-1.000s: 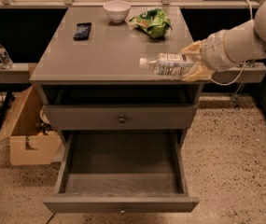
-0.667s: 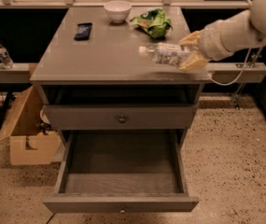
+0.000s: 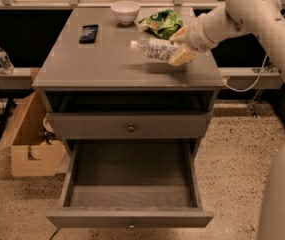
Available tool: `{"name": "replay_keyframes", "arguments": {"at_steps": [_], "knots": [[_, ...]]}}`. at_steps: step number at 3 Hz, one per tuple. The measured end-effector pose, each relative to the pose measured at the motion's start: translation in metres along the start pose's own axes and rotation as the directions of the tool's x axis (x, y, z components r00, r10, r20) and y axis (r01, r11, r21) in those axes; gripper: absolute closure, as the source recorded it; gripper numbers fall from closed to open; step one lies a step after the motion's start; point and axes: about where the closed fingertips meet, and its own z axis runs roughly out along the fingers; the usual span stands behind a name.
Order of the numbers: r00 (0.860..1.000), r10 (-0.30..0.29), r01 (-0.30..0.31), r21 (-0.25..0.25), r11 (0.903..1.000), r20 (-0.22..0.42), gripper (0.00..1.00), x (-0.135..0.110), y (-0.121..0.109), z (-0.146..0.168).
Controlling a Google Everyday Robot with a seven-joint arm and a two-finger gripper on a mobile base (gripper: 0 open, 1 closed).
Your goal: Pick blue plastic bottle from middle drawer and place on counter
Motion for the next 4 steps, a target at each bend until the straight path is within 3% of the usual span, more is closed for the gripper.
{"name": "replay_keyframes", "arguments": {"at_steps": [1, 2, 4], "knots": [[1.0, -0.027, 0.028, -0.026, 0.9993, 0.004, 1.0, -0.025, -0.013, 0.028], [0.998, -0.053, 0.054, -0.042, 0.9976, 0.019, 0.85, -0.051, -0.026, 0.045], [0.997, -0.069, 0.071, -0.065, 0.9953, 0.039, 0.38, -0.074, -0.037, 0.059]]}}
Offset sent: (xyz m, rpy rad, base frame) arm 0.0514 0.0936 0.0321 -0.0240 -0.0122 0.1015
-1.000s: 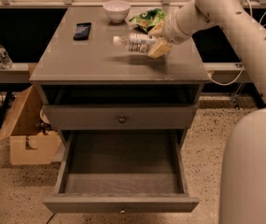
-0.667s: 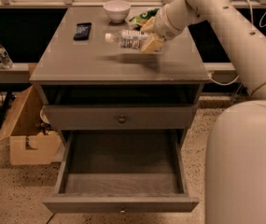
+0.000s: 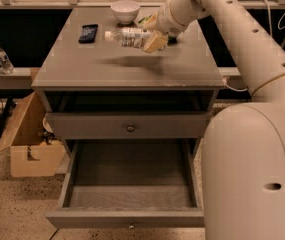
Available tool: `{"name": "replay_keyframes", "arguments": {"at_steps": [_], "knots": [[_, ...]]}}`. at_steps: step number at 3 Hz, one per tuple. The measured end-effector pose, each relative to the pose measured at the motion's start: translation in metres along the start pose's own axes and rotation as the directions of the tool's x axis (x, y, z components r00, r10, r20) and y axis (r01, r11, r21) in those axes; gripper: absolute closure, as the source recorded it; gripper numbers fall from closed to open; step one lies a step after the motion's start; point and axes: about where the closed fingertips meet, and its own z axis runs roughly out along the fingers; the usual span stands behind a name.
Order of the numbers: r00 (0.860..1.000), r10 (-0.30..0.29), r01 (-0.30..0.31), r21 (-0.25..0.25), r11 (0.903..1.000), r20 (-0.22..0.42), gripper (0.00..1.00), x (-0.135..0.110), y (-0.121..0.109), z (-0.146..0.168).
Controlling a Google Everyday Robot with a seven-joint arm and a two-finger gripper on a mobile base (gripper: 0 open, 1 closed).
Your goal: Pick blue plastic bottle from middle drawer and place on counter
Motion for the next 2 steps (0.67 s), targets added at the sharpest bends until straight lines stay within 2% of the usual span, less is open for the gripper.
{"name": "replay_keyframes", "arguments": {"at_steps": [1, 2], "knots": [[1.0, 0.0, 0.0, -0.005, 1.0, 0.003, 0.16, -0.0028, -0.0026, 0.0015], [1.0, 0.006, -0.006, -0.007, 1.0, 0.004, 0.0, -0.0023, -0.0042, 0.001]]}}
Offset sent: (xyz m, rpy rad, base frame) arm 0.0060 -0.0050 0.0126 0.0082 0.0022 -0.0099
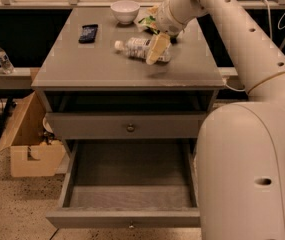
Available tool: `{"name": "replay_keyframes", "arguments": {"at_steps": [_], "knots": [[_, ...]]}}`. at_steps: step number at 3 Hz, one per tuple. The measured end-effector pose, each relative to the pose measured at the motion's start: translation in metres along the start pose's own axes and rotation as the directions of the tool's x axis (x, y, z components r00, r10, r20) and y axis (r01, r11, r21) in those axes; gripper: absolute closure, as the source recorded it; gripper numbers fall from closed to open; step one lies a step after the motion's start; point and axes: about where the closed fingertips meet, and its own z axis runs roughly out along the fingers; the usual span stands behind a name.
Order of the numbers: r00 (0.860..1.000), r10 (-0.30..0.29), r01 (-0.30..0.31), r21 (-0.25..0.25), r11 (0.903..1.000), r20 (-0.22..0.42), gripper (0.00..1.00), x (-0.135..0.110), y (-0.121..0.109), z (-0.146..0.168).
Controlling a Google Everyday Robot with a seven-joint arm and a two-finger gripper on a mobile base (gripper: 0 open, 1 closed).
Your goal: Pick blue plastic bottle from middle drawer and place on counter
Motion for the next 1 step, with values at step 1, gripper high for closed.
{"name": "replay_keyframes", "arguments": {"at_steps": [1], "knots": [[1.0, 0.01, -0.01, -0.006, 0.9999, 0.003, 0.0, 0.0069, 0.0026, -0.0054]]}}
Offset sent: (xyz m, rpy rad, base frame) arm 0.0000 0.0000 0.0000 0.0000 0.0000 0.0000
